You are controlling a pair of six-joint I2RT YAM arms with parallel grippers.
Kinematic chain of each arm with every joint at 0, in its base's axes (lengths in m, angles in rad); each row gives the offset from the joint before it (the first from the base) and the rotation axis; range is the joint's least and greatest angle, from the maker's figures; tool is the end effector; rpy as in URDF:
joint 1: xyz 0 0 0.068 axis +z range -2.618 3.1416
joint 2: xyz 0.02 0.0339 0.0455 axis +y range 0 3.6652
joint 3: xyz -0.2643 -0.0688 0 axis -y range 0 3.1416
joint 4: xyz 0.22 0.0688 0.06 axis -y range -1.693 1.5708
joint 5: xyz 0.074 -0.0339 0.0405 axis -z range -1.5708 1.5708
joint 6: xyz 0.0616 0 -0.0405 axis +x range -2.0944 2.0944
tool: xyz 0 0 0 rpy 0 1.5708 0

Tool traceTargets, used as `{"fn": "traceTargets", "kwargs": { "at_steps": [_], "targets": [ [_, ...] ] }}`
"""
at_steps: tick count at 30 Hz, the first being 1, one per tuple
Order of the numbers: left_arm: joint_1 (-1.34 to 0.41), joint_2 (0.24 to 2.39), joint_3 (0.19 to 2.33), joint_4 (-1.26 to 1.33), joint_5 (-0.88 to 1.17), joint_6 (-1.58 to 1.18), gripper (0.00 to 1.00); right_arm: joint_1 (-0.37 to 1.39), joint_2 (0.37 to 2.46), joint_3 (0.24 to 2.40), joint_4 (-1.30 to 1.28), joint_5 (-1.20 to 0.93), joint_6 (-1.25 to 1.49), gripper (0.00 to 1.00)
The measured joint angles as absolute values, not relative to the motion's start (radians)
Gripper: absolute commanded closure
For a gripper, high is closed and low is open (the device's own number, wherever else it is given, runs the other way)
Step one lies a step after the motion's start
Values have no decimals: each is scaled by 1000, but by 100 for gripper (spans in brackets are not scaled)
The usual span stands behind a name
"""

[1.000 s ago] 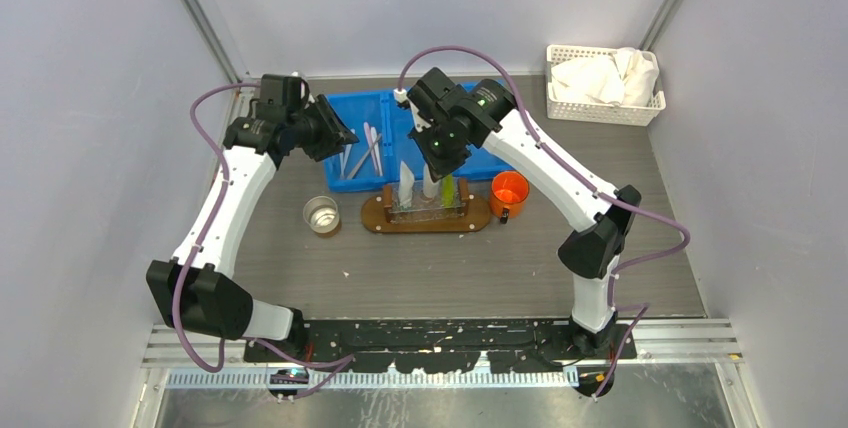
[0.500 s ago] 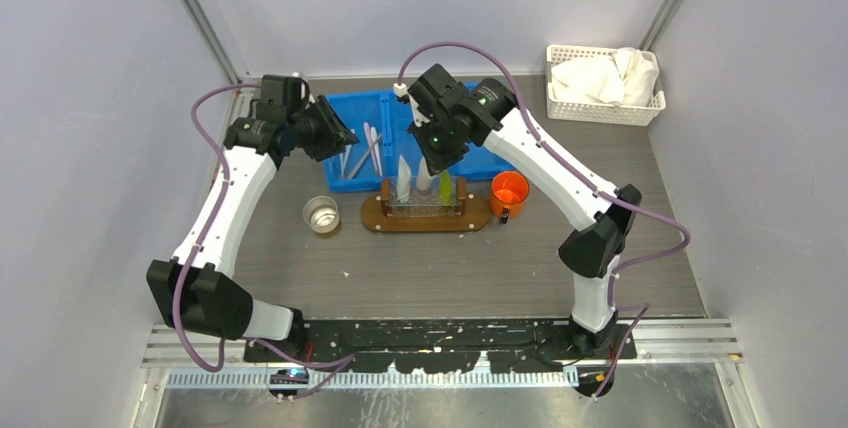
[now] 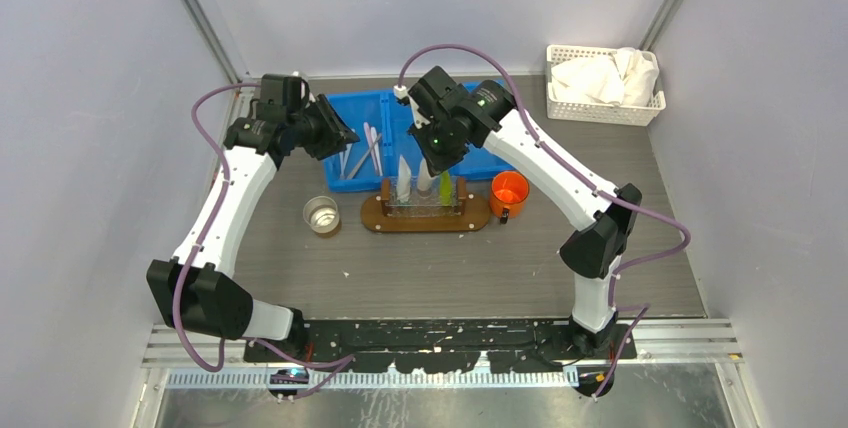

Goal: Prepare toiletry sets of a toothbrush and toothpaste on the tray

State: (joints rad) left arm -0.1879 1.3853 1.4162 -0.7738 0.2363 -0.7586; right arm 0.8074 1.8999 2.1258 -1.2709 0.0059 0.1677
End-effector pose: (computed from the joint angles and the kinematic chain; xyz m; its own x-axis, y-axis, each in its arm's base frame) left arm 0.2801 -0.0679 0.3495 -0.7238 -0.5432 -0.4256 -0.2024 0.7568 -0.6216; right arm 0.2591 0.2703 0.3541 -0.7099 -0.5004 -0.4957 -0.6105 0.7881 0.0787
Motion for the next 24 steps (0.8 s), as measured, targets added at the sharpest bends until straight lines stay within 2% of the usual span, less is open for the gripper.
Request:
{"fn": "traceTargets", "kwargs": {
  "at_steps": [24],
  "targets": [
    [-188,1399,1398,-751,239,-777,64,805,1871,2077,-1259,4,164,99]
  ]
}}
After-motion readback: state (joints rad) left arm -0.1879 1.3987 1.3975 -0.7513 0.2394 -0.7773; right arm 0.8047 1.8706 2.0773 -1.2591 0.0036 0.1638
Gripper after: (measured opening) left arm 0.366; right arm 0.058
